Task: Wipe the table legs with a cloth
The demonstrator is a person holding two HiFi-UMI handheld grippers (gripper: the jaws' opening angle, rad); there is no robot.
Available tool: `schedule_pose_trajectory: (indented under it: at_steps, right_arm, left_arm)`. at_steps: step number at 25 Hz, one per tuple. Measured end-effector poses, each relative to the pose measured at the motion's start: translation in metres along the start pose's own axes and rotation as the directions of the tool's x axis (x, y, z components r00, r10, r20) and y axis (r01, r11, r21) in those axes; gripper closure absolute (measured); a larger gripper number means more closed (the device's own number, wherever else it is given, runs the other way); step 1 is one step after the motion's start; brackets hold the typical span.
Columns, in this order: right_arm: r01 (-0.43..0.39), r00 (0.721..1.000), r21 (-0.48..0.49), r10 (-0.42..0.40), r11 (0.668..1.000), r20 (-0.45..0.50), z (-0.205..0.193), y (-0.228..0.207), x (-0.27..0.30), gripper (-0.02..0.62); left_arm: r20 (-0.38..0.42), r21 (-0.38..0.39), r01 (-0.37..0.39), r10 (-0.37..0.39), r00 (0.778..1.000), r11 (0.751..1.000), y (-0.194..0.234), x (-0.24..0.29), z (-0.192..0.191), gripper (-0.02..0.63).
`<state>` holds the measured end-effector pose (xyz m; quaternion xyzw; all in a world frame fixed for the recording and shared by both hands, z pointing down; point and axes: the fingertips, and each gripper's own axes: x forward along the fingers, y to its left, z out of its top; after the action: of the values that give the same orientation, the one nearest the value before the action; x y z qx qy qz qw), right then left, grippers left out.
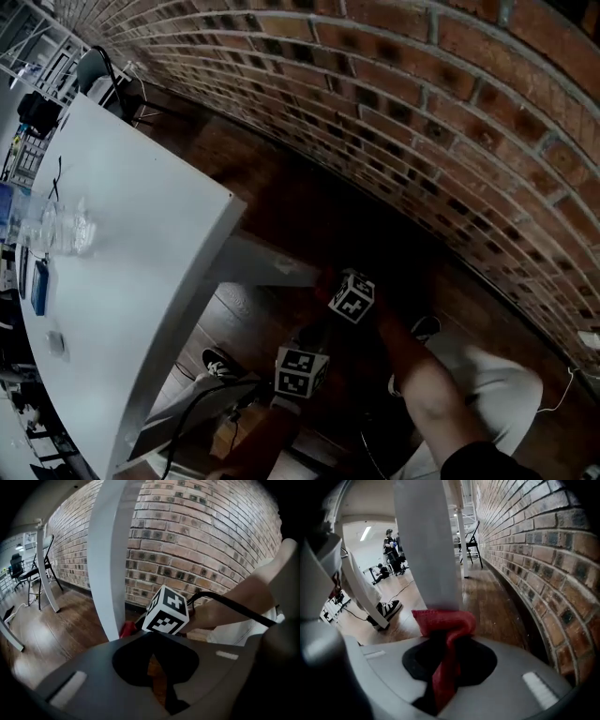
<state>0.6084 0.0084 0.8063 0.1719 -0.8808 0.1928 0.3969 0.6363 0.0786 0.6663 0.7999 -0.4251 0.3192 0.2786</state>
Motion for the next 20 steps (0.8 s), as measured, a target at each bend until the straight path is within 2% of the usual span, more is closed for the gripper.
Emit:
schedule_pose_trajectory:
  at_steps: [6, 12, 20]
  right_arm:
    - [0.043, 0.998, -0.008, -0.043, 0.999, 0.038, 0.046, 0.019, -0.061, 0.543]
    - [0.103, 0.994, -0.065, -0.099, 0.993, 0.05, 0.089, 0.031, -0.113, 0.543]
    - [0.21, 0.961, 0.003, -0.207, 0.978, 0.184, 0.16, 0.043, -0.202, 0.543]
  left_arm:
    - [0.074, 0.006, 0.027, -0.027, 0.997, 1.0, -0.014, -0.036, 0.017, 0.606]
    - [0.14, 0.019, 0.04, -0.042, 0.989, 0.999, -0.02, -0.075, 0.03, 0.606]
    - [0.225, 0.111, 0.098, -0.121, 0.967, 0.989, -0.047, -0.123, 0.049, 0.606]
